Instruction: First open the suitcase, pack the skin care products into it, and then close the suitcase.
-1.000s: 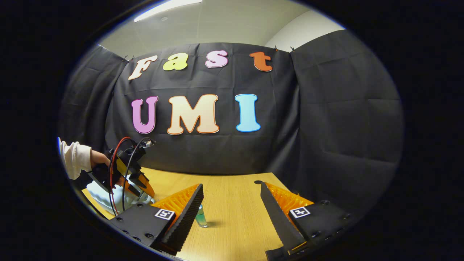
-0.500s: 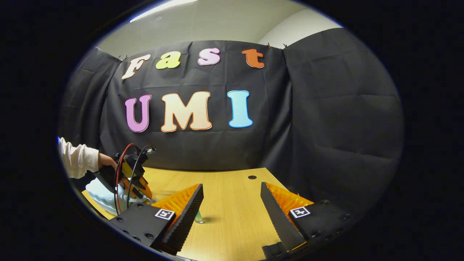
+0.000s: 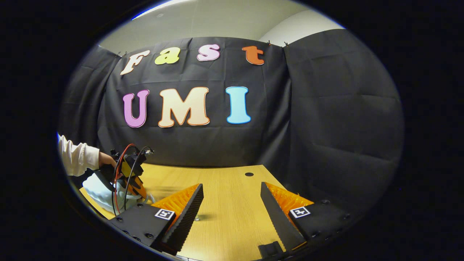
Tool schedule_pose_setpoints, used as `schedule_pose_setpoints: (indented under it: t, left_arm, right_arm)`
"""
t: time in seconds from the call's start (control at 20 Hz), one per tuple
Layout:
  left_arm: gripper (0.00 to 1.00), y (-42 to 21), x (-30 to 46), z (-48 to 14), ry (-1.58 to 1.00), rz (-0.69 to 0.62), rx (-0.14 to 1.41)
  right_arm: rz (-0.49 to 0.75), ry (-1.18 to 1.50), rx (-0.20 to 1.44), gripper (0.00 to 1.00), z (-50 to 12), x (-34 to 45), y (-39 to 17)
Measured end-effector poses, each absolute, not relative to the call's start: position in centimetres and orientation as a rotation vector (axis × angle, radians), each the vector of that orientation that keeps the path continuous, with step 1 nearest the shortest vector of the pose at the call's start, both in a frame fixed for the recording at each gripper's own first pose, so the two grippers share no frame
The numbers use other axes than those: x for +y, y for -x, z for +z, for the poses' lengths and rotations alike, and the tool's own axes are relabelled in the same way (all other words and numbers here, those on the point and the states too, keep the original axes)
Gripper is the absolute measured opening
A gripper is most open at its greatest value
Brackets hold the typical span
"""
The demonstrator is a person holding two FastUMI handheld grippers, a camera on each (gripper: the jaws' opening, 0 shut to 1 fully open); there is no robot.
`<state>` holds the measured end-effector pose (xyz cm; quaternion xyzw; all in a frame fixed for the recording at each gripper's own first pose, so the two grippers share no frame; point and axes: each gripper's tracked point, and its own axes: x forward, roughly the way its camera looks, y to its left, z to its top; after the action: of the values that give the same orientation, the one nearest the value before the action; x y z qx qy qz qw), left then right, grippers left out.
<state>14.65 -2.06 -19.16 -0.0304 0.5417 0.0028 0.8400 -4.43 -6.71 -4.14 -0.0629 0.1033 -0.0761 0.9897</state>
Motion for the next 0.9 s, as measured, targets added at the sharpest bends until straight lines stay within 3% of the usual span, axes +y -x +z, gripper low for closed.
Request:
schedule_pose_setpoints:
  t: [0.3,0.9]
  left_arm:
    - [0.01,-14.6,-2.6,-18.4,0.072,-0.064,1.114]
    - [0.00,-14.5,-3.9,-13.4,0.136,-0.138,0.993]
  right_arm:
    - [-0.138,0.136,0.216,0.99,-4.4,-6.3,3.8]
    - [-0.067,0.149,0.226,0.99,-5.2,-4.0,3.0]
